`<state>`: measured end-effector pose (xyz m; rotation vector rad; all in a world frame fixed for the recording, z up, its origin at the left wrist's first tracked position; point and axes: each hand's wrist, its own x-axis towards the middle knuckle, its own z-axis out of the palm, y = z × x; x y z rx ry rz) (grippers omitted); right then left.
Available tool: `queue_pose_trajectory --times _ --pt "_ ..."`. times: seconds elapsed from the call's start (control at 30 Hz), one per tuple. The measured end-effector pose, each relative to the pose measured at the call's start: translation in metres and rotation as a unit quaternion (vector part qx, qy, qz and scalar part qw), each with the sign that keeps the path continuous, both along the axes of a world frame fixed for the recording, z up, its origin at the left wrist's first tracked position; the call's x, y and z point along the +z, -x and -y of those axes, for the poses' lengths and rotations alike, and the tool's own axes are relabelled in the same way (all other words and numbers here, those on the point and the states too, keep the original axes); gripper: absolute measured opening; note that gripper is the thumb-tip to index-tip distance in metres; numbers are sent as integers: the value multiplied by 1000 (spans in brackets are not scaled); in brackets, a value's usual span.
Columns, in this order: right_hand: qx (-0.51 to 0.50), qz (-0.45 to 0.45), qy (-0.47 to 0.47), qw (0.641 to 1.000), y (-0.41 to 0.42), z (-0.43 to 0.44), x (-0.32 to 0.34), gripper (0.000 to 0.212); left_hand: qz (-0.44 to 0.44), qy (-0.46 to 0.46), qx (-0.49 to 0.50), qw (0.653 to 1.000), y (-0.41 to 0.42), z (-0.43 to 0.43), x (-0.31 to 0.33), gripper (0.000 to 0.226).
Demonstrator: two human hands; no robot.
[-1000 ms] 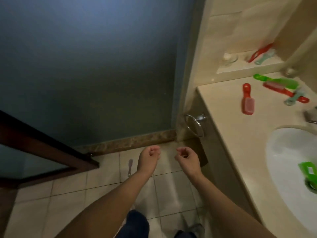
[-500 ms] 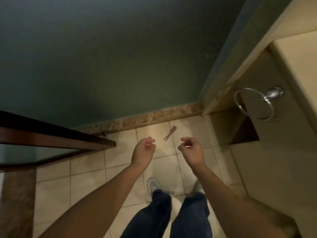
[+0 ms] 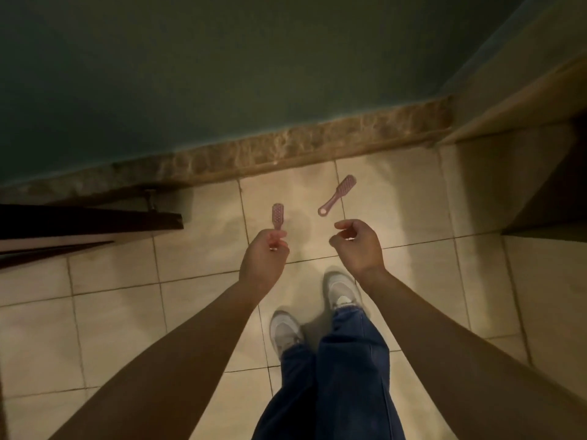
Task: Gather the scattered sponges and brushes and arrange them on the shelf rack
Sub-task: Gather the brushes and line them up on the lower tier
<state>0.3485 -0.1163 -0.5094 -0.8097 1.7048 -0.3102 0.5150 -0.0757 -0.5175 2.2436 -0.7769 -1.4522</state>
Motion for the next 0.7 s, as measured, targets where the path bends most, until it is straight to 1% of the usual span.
queue_pose_trajectory --times 0.1,0.2,0.27,0.37,0.4,0.47,0.57,0.63,0.7 --pt "23 -39 -9 999 -12 10 -66 23 27 -9 7 1000 -11 6 -65 22" --pt "24 -80 -3 996 -16 29 -128 18 49 -17 29 998 -16 18 -122 25" --pt "25 -102 11 994 -15 44 -166 19 62 -23 32 997 -14 30 -156 34" --pt "19 -122 38 992 -15 66 -214 19 106 -35 7 994 -11 46 -197 49" --pt "22 -139 42 989 -15 72 -227 23 118 -34 1 992 -9 50 -209 52" --pt "51 -194 54 978 -14 82 -250 42 151 -30 -10 988 -3 57 -229 53" --pt "92 -250 81 960 -15 94 -268 62 230 -40 -40 972 3 63 -248 58" --pt "99 -259 80 957 -16 99 -276 63 264 -52 -57 962 5 66 -255 64" --pt "108 -275 85 952 -17 101 -281 55 285 -54 -62 955 5 66 -260 66"
